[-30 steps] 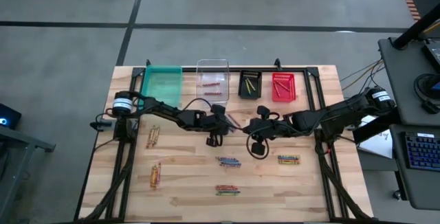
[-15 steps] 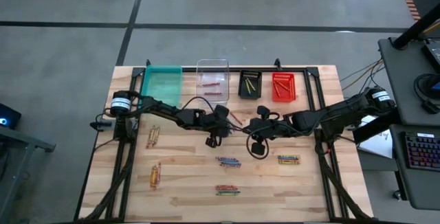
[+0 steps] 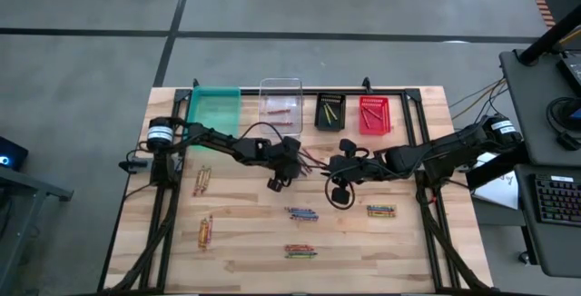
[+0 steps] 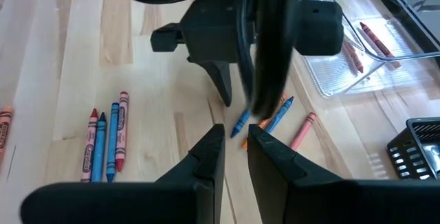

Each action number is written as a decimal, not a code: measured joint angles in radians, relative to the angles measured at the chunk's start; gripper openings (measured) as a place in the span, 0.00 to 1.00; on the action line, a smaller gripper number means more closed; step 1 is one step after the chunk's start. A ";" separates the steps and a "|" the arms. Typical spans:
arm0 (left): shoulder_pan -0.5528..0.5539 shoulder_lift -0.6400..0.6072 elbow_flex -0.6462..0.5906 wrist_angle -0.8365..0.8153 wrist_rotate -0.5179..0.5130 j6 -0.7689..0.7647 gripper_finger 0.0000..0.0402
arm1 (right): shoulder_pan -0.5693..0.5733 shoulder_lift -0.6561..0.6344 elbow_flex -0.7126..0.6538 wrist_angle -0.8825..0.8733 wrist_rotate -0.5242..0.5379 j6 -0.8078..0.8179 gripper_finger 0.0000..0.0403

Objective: Sort crayons
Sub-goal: Put the blue crayon into the green transparent bin

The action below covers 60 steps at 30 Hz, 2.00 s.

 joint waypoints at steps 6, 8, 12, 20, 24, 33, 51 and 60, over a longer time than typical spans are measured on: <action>0.010 0.005 0.000 0.004 0.006 0.024 0.33 | -0.001 0.000 0.000 0.000 0.000 0.000 0.13; 0.011 0.005 0.000 0.002 0.008 0.025 0.32 | -0.004 0.000 0.000 0.000 0.000 0.000 0.13; 0.012 0.006 0.000 -0.002 0.008 0.023 0.30 | -0.011 0.000 0.000 0.000 0.000 0.000 0.13; 0.011 -0.005 0.000 -0.029 0.006 0.020 0.26 | -0.035 0.000 0.000 0.000 0.000 -0.001 0.13; 0.009 -0.031 -0.002 -0.046 0.002 0.005 0.25 | -0.044 0.000 0.000 0.000 0.000 -0.011 0.13; 0.008 -0.042 -0.003 -0.021 -0.035 0.031 0.24 | -0.057 0.000 0.000 0.000 0.000 -0.027 0.13; 0.008 0.007 -0.001 0.008 -0.034 0.037 0.22 | -0.057 0.000 0.000 0.000 -0.001 -0.024 0.13; 0.009 0.007 0.000 -0.015 -0.007 0.036 0.19 | -0.057 0.000 0.000 0.000 -0.001 -0.024 0.13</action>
